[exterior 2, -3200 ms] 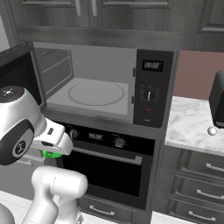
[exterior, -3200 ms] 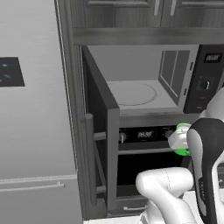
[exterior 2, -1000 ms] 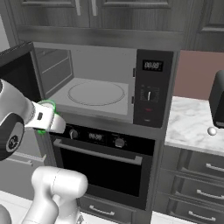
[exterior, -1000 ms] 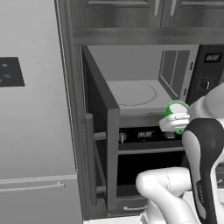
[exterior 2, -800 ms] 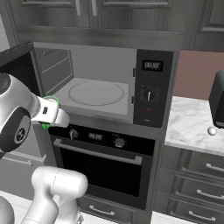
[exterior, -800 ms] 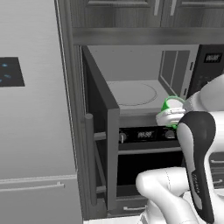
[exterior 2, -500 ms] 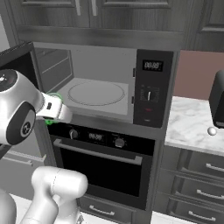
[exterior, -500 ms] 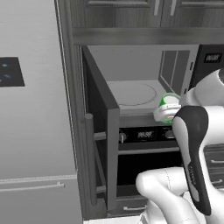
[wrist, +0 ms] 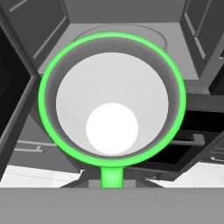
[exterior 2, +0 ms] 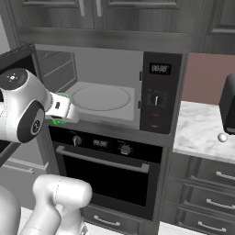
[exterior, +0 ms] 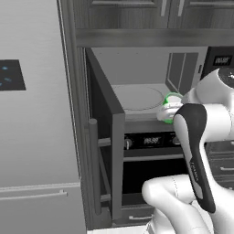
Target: Pick the mug from the counter and place it inside the microwave. Then close the microwave.
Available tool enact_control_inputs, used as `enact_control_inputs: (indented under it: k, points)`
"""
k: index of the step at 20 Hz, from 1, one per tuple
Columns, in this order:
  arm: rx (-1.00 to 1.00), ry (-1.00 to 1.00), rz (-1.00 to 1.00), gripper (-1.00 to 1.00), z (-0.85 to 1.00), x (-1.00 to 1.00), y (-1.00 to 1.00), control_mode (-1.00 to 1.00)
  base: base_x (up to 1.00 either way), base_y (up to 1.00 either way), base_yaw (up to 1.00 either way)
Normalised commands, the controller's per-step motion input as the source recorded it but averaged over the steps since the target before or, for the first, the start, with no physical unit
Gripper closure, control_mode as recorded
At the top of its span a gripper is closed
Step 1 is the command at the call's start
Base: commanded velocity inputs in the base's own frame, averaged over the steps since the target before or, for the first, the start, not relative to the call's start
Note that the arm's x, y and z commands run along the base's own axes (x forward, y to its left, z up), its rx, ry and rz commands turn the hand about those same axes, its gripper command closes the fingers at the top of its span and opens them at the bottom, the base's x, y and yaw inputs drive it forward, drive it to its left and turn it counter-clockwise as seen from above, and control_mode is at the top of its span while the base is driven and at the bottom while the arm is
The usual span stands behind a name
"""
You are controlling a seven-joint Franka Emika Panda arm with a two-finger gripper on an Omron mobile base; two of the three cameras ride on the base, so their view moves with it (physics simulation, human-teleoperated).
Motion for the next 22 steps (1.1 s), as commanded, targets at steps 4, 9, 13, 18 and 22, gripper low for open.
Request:
enact_control_inputs:
  k: [4,9,13,18,22]
  points:
    - [0.00,0.00,0.00,1.00,0.00,0.41,0.00,-1.00,0.00,0.00,0.00]
    - [0.00,0.00,0.00,1.00,0.00,0.49,0.00,-1.00,0.00,0.00,0.00]
    - [0.00,0.00,0.00,1.00,0.00,0.48,0.00,-1.00,0.00,0.00,0.00]
    - [0.00,0.00,0.00,1.00,0.00,0.48,0.00,-1.00,0.00,0.00,0.00]
    - [0.00,0.00,0.00,1.00,-0.06,0.37,0.01,-1.00,0.00,0.00,0.00]
